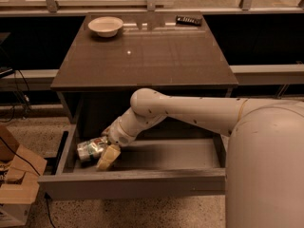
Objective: Pick 7up can from top drawer and place on counter
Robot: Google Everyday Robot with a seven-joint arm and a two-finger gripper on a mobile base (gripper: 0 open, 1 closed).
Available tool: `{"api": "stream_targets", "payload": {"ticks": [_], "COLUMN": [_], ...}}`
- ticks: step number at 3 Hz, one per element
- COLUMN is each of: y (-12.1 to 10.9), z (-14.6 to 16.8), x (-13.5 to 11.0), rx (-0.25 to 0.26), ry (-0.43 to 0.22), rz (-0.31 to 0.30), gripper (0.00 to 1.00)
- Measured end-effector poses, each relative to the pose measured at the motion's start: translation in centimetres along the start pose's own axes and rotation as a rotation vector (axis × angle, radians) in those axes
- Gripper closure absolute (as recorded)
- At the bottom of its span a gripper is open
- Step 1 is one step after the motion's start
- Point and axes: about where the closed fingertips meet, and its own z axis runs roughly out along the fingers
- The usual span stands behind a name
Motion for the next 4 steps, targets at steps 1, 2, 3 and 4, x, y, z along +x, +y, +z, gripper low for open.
{"api": "stream_targets", "payload": {"ticks": [1, 2, 3, 4], "y": [0.4, 0.8, 2.0, 3.6], "z": [0.1, -1.0, -3.4, -6.5], "x": [-0.3, -1.0, -1.3, -0.8], "rx": [-0.01, 0.005, 0.048, 0.113], "ry": [0.005, 0.017, 0.034, 0.034], "rz": [-0.006, -0.017, 0.002, 0.051], "gripper": [0.41, 0.64, 0.89, 1.0]}}
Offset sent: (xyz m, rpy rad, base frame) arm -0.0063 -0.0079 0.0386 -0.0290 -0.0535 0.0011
